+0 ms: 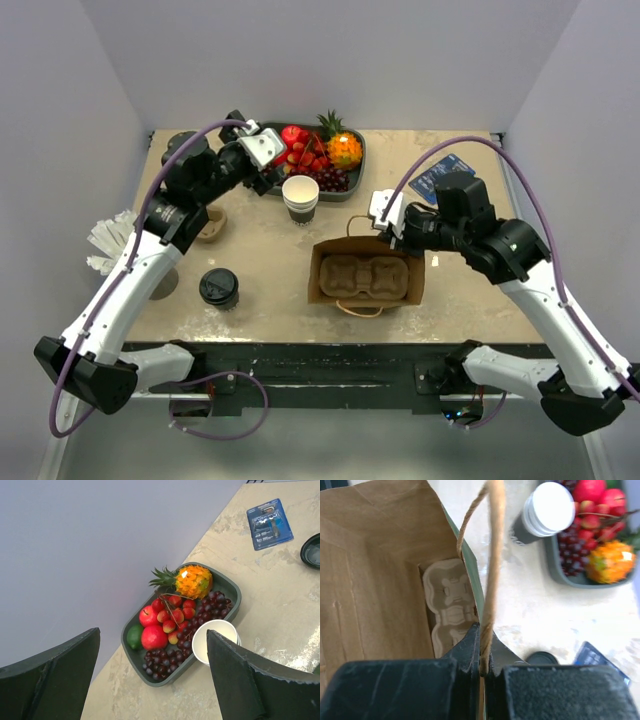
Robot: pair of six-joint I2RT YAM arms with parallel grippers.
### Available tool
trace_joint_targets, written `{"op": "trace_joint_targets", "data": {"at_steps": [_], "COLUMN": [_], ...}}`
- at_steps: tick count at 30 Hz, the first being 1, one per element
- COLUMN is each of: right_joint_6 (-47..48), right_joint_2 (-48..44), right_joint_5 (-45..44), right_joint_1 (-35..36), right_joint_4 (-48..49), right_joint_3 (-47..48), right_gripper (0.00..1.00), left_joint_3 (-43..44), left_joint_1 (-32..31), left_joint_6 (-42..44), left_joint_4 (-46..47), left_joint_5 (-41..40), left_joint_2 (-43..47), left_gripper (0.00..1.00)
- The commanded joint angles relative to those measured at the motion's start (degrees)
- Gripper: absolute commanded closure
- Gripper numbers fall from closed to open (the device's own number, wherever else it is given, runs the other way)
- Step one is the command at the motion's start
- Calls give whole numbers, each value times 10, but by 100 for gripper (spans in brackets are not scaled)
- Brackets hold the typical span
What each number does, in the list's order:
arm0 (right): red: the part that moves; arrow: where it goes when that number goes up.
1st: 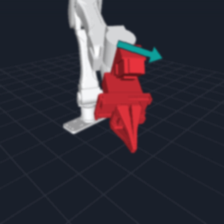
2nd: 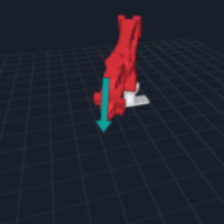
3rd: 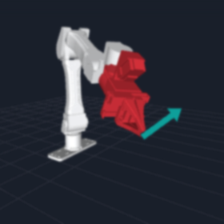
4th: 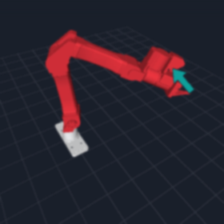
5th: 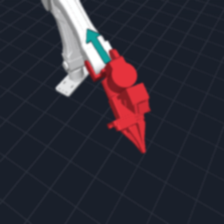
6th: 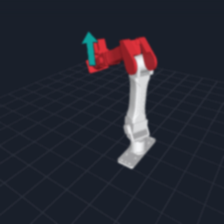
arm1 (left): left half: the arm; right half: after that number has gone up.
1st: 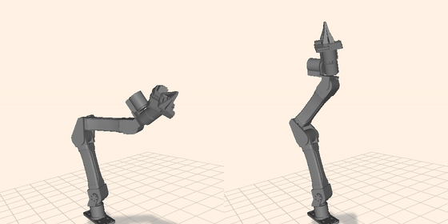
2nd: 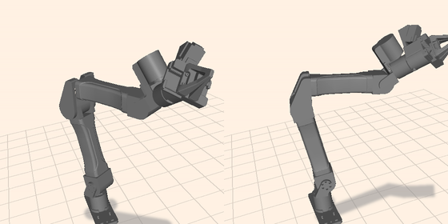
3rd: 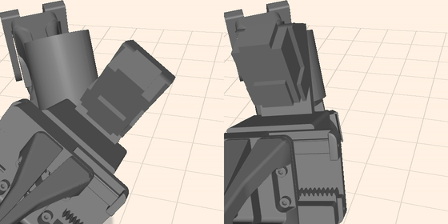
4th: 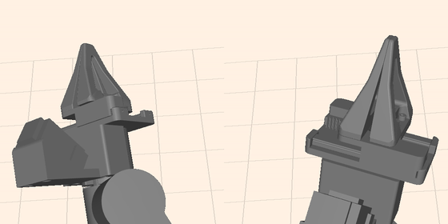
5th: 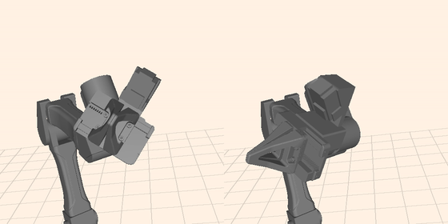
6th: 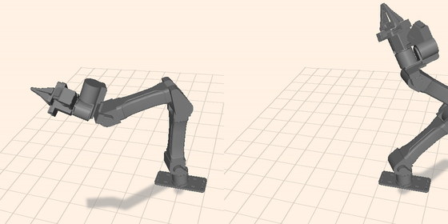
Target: Pack the takeout coffee
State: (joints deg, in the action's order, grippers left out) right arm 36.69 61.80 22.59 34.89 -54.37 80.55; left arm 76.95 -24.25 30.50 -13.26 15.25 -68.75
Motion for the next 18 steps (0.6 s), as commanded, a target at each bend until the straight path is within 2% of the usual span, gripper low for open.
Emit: {"op": "trace_joint_targets", "data": {"at_steps": [1,9,14,18], "right_joint_6": [15,62,71,65], "right_joint_2": [-24,-12,-11,-11], "right_joint_5": [-70,-171,-140,-80], "right_joint_1": [3,3,3,3], "right_joint_4": [74,205,217,163], "right_joint_3": [-16,-72,-87,-86], "right_gripper": [100,100,100,100], "left_joint_3": [-2,15,11,8], "left_joint_1": [5,5,5,6], "left_joint_6": [-18,-20,-18,-37], "left_joint_4": [29,35,30,4], "left_joint_5": [12,16,11,47], "left_joint_2": [-7,-27,-20,-10], "left_gripper": [9,9,8,9]}}
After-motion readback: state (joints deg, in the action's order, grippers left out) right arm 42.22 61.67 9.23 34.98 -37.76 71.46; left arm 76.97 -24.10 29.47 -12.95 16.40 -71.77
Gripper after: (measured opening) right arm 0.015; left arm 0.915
